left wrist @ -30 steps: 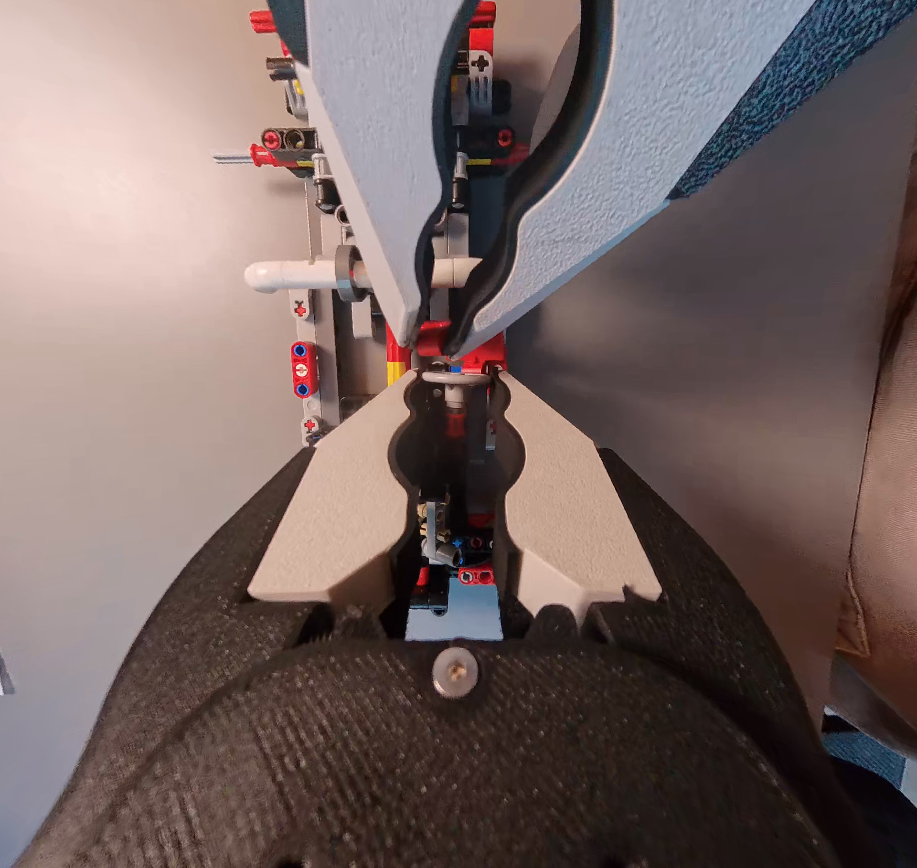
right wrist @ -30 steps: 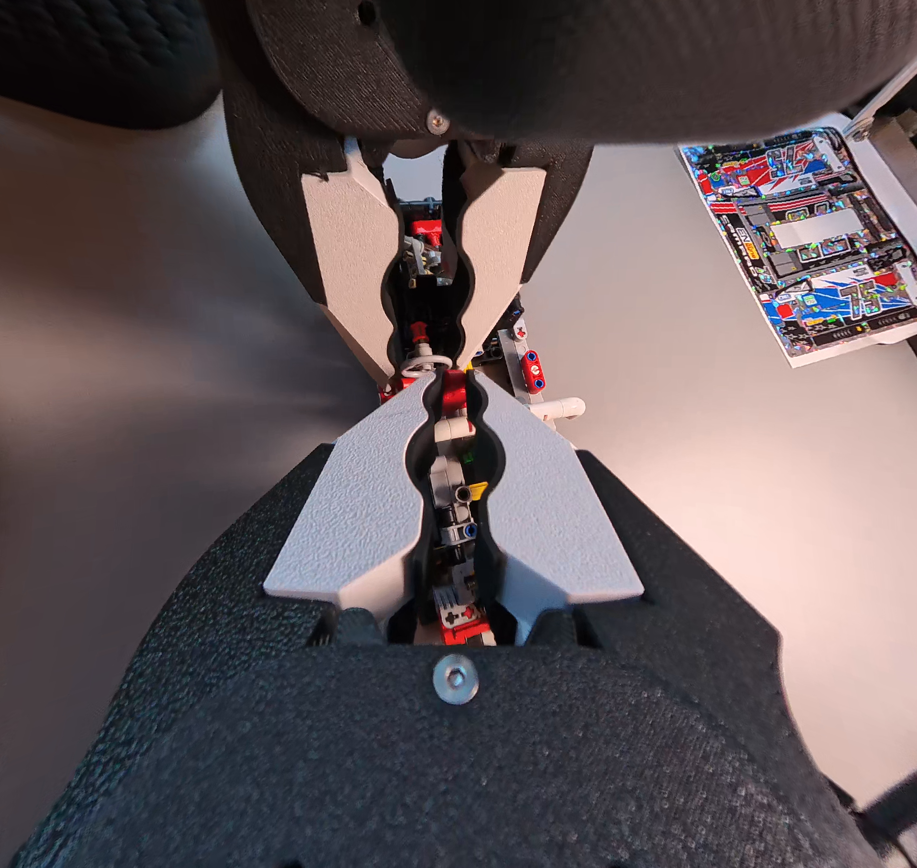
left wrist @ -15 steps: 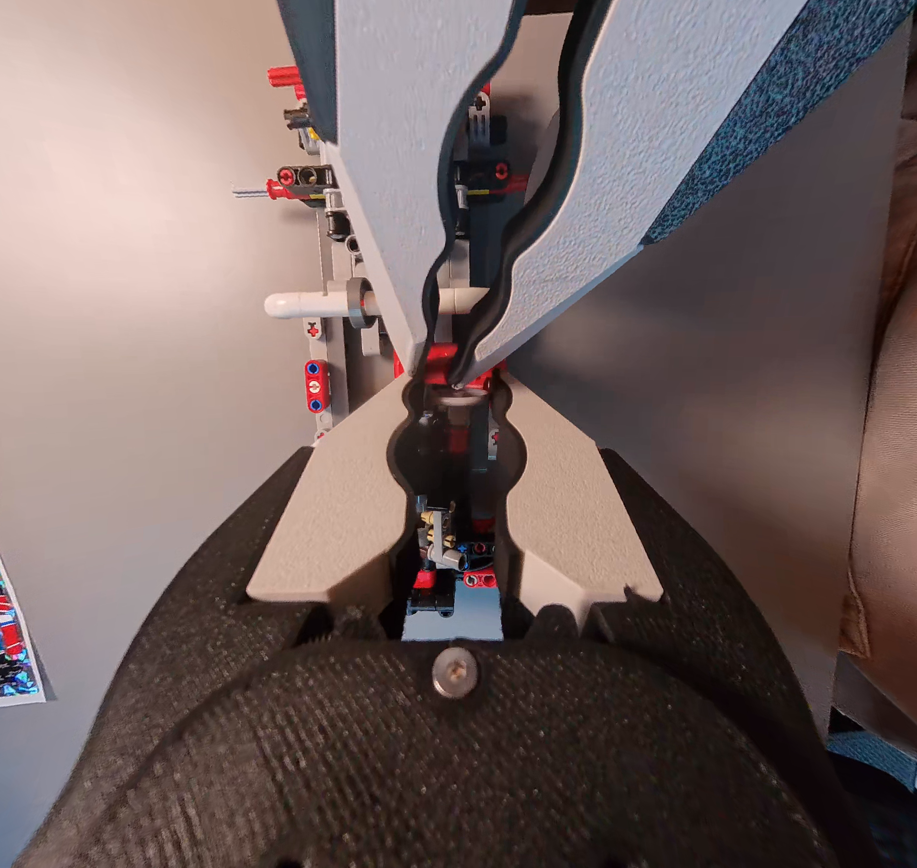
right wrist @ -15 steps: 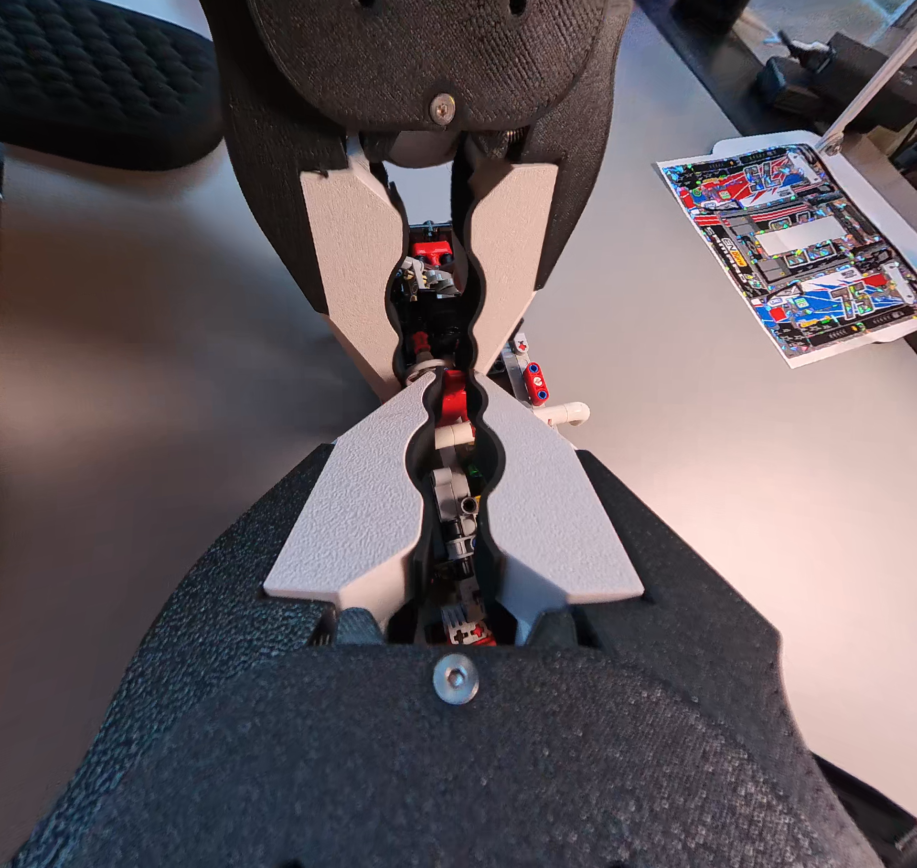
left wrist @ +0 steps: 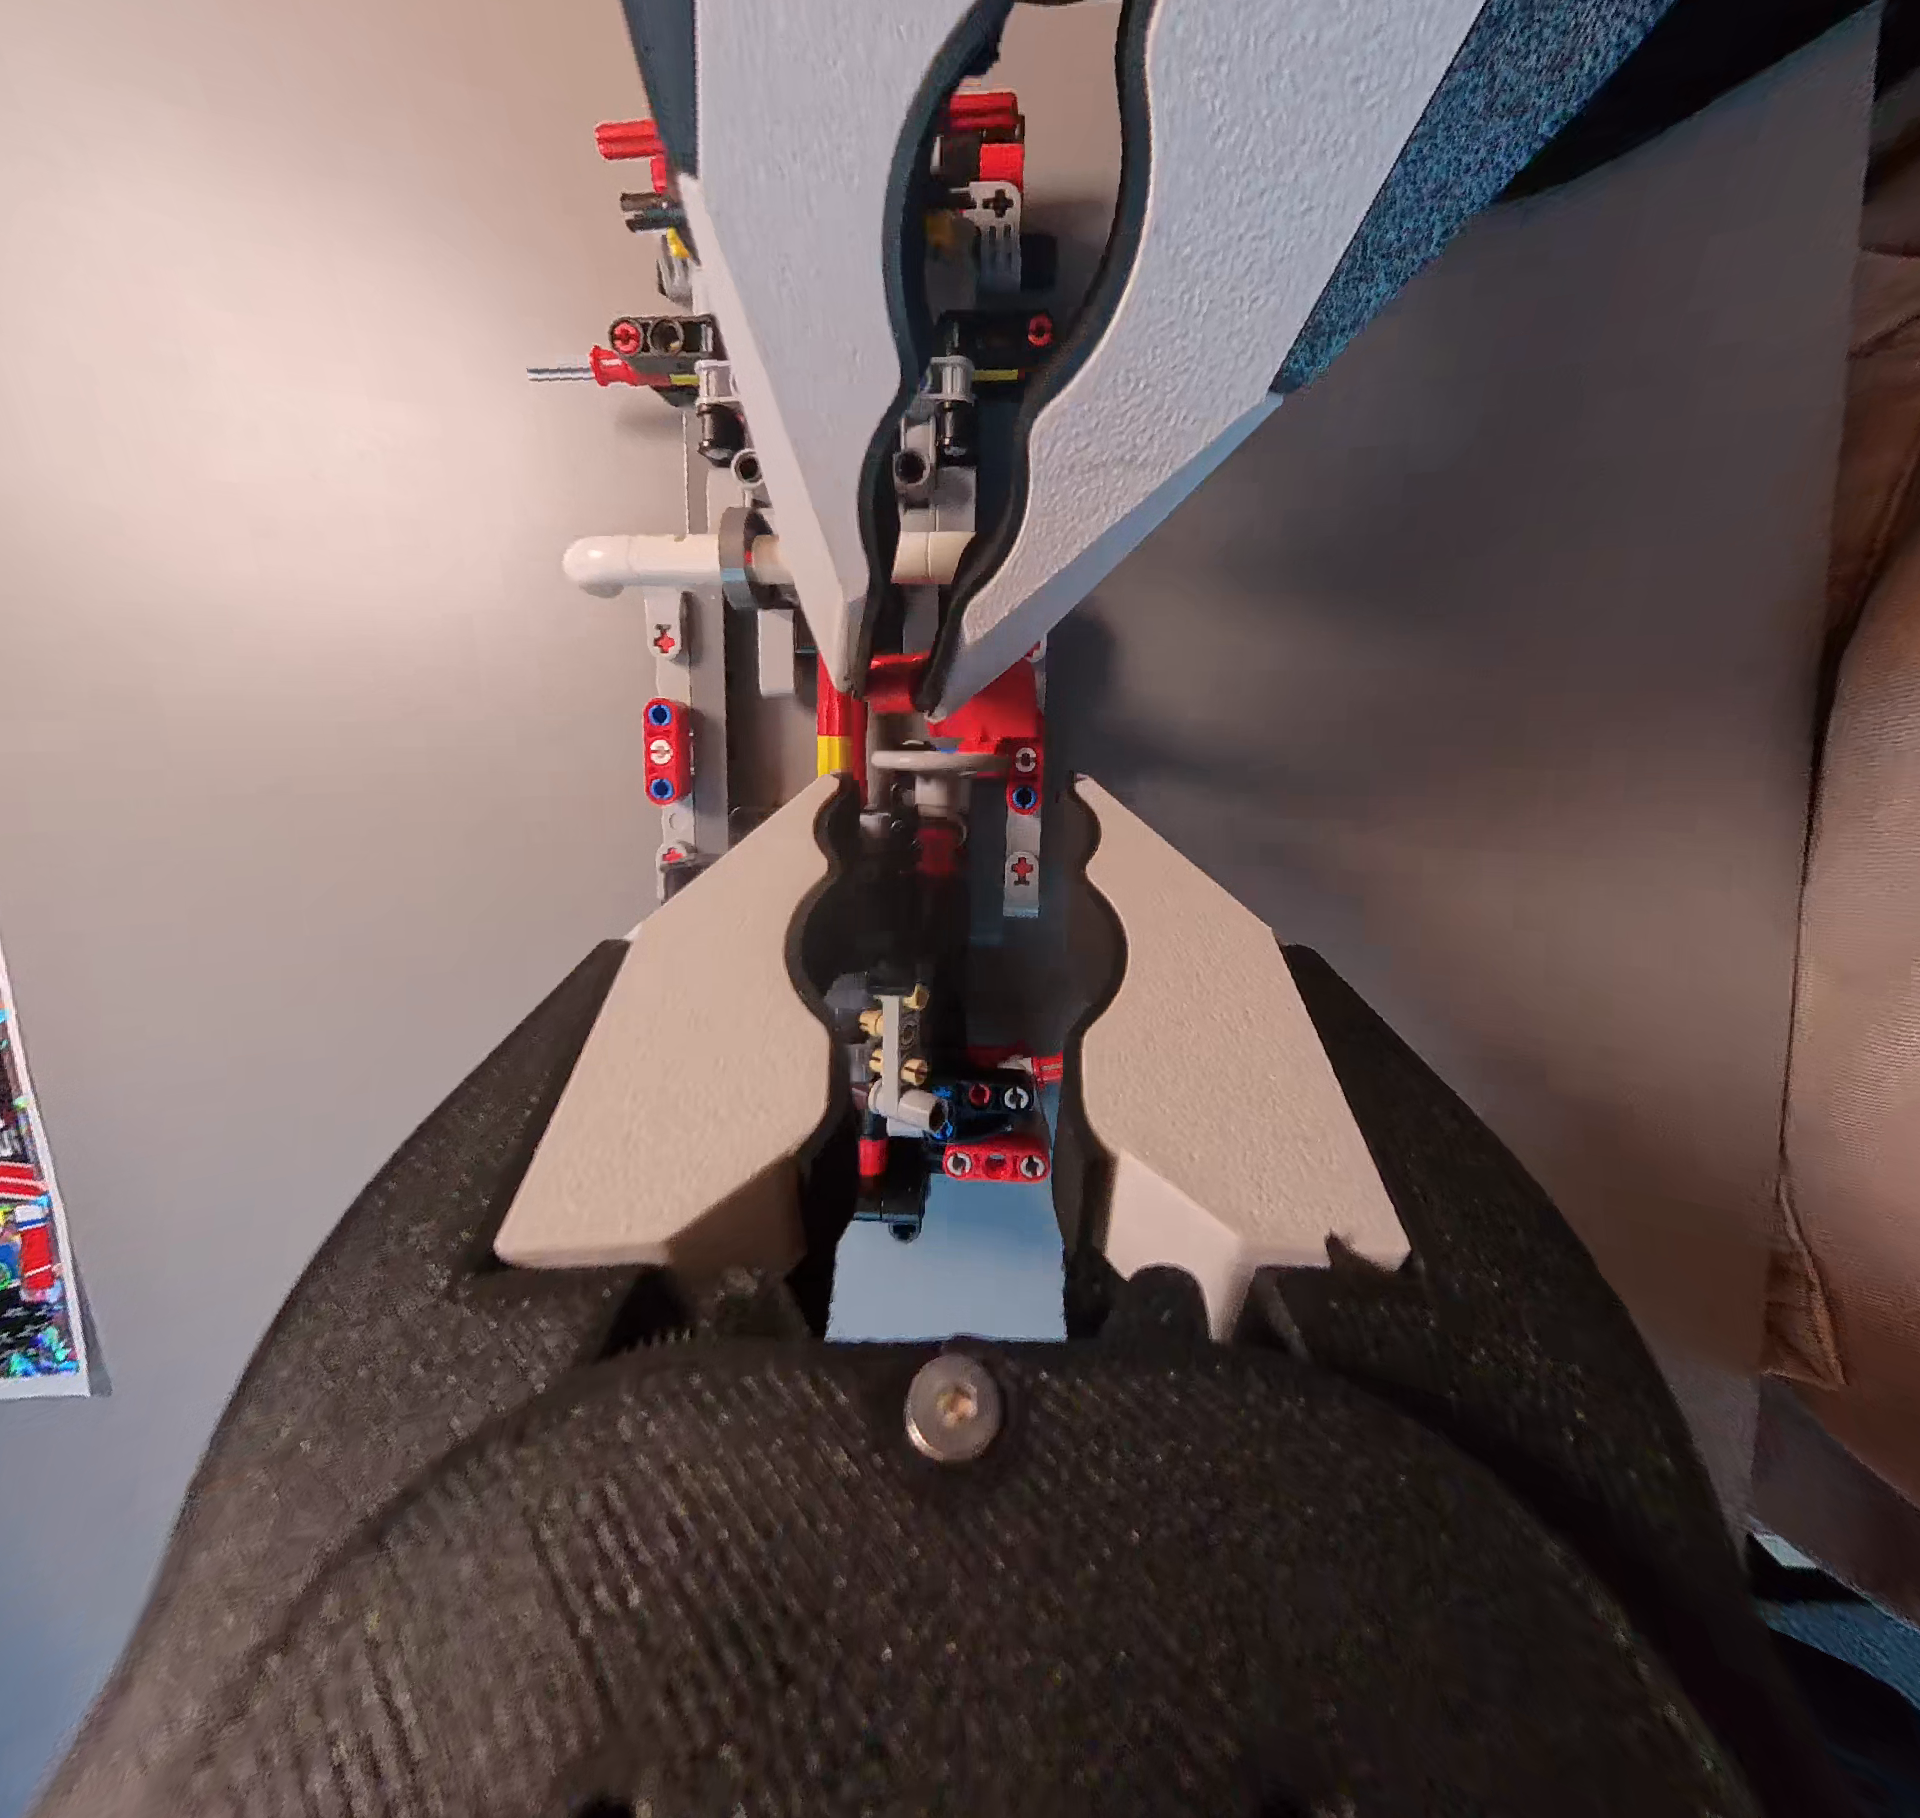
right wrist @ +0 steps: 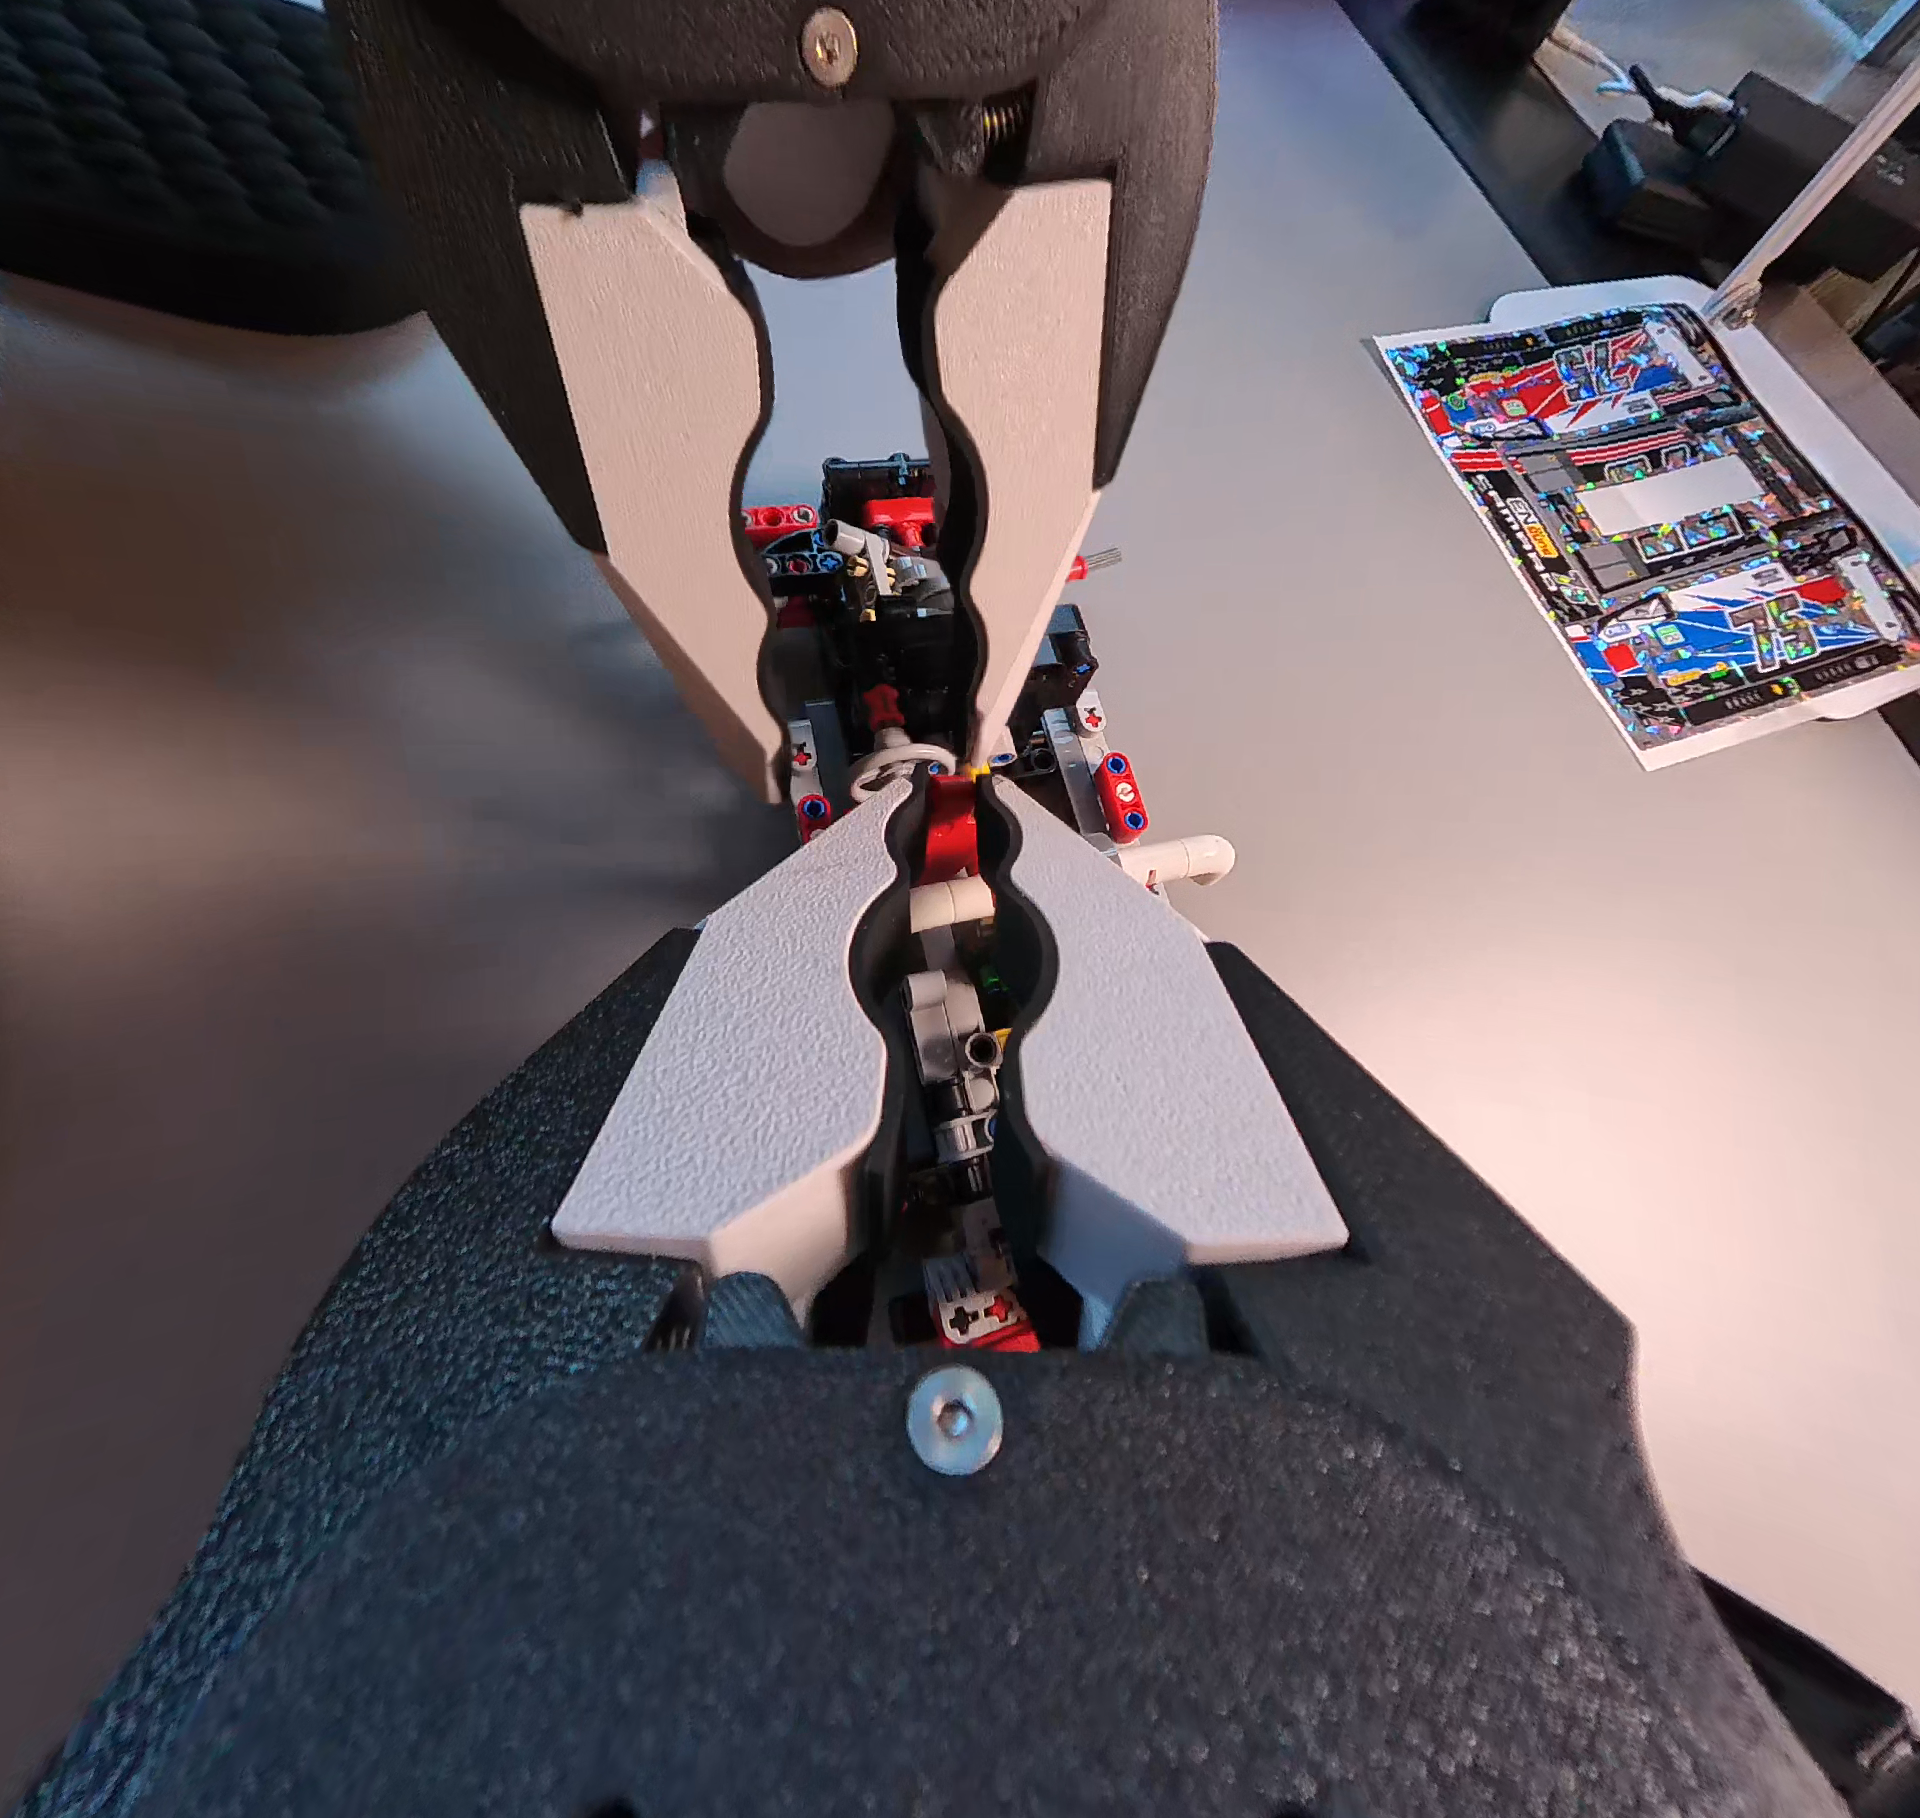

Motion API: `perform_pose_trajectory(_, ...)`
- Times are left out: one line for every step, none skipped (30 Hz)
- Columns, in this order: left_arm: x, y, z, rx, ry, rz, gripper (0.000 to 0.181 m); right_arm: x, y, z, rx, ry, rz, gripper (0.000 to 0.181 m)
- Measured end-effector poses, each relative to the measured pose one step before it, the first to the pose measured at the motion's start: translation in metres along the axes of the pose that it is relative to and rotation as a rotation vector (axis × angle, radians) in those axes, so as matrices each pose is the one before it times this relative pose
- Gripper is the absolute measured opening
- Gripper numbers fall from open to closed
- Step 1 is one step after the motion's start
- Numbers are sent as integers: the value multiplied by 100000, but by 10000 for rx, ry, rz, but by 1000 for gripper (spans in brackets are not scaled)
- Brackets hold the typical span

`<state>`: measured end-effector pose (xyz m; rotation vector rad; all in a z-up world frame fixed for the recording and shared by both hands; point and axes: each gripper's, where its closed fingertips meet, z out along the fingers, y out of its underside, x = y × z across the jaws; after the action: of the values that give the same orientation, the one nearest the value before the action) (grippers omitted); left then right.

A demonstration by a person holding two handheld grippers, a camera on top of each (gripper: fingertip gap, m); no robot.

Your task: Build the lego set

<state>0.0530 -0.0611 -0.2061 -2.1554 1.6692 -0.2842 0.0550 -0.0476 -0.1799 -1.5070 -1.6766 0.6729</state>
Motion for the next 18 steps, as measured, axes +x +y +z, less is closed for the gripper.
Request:
perform_pose_trajectory(-94,70,-290,137,-103,-7,35,-3,25,-22,-52,-9,-18,6)
perform_pose_trajectory(-95,49,-346,166,-85,-81,33,-3,48,-35,-70,-7,-16,6)
perform_pose_trajectory(-135,41,-369,173,-96,-110,31,-9,40,-48,-66,-5,-15,6)
perform_pose_trajectory(-88,2,-369,219,-88,-72,28,-15,32,-24,-49,1,2,6)
perform_pose_trajectory(-27,-24,-297,237,-76,-50,25,-35,6,-19,-28,-2,9,6)
perform_pose_trajectory(18,-35,-178,224,-63,-38,23,-20,29,-15,-43,13,15,6)
perform_pose_trajectory(101,-49,-42,218,-17,12,21,-36,22,-47,-58,11,1,6)
perform_pose_trajectory(131,-21,63,170,-7,-4,20,-38,33,-57,-68,13,-19,6)
perform_pose_trajectory(121,5,173,116,9,-33,20,-22,41,-41,-70,35,-33,6)
perform_pose_trajectory(192,-3,241,102,61,-4,20,-13,56,-22,-65,50,-37,6)
perform_pose_trajectory(124,-53,249,104,23,48,20,20,66,-22,-83,57,-27,6)
perform_pose_trajectory(-14,-74,226,99,-69,94,19,4,71,-46,-91,37,-9,6)
perform_pose_trajectory(-54,1,186,20,-81,100,18,-37,42,-51,-67,13,5,6)
perform_pose_trajectory(-31,62,177,-31,-43,84,17,-50,51,-59,-55,11,16,6)
perform_pose_trajectory(-86,94,136,-44,-65,72,16,-40,62,-60,-39,27,13,6)
perform_pose_trajectory(-185,72,83,-26,-128,75,15,-55,61,-60,-17,12,17,5)
perform_pose_trajectory(-104,53,34,-7,-85,93,13,-60,64,-70,-10,11,20,5)
perform_pose_trajectory(-20,72,-4,-1,-20,77,12,-82,-13,-80,33,4,-6,5)
